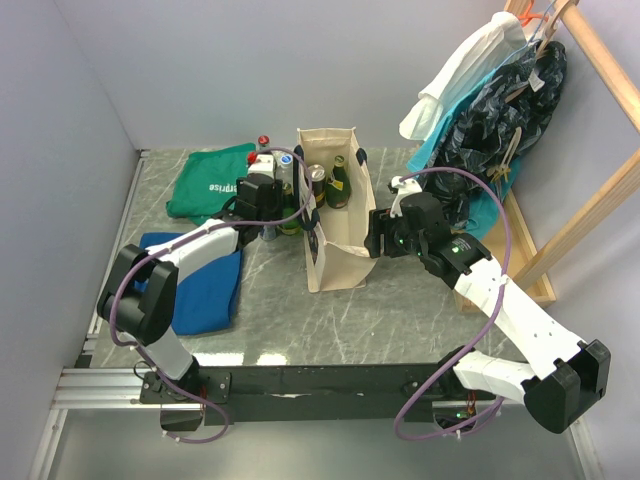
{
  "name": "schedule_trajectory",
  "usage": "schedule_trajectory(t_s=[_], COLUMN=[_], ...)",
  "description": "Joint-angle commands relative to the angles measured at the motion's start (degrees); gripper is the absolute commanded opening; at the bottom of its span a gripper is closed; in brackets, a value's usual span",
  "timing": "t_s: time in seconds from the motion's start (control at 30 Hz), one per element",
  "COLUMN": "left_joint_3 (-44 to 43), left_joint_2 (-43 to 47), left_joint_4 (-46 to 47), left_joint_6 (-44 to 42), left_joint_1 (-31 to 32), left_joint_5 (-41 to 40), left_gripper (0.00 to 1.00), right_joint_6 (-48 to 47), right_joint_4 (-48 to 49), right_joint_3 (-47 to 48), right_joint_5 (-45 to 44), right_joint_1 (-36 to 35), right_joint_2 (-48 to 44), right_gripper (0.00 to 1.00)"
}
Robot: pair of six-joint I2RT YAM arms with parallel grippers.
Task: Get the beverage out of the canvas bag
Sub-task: Place the drink at the center of the board.
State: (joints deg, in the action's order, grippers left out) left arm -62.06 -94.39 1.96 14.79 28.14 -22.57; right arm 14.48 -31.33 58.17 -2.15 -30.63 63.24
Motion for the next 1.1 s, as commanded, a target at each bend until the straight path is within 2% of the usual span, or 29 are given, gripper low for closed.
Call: schedule_trajectory(t_s=[0.0,0.1,0.47,0.6,1.07], left_joint_3=[-2.5,-2.7,-3.7,-4.5,-7.8], left_joint_2=[0.9,0.8,1.8,3.3,10.2], left_joint_4=[2.8,2.6,1.5,0.2,-4.2], left_joint_6=[0.7,0.9,1.4,1.4,0.9], left_joint_1=[-0.4,-0.3,-0.3,-0.3,-0.4], left_joint_5=[-1.6,-1.5,-1.2,-1.6,0.5], left_gripper=[0.65,0.71,0.77,0.82,0.88], right_joint_6=[-0.4,-0.3,-0.2,-0.4,-2.8], right_joint_4=[-0.1,0.0,-0.2,-0.3,-1.4], right_joint_3=[1.0,0.9,1.1,1.2,0.7], right_joint_5=[-0.9,-0.9,-0.8,-0.6,4.1], right_joint_1=[-0.4,-0.4,-0.3,-0.4,-0.9], right_joint_2=[-0.1,-0.3,-0.6,-0.5,1.6], right_gripper=[0.74,0.74,0.74,0.74,0.74])
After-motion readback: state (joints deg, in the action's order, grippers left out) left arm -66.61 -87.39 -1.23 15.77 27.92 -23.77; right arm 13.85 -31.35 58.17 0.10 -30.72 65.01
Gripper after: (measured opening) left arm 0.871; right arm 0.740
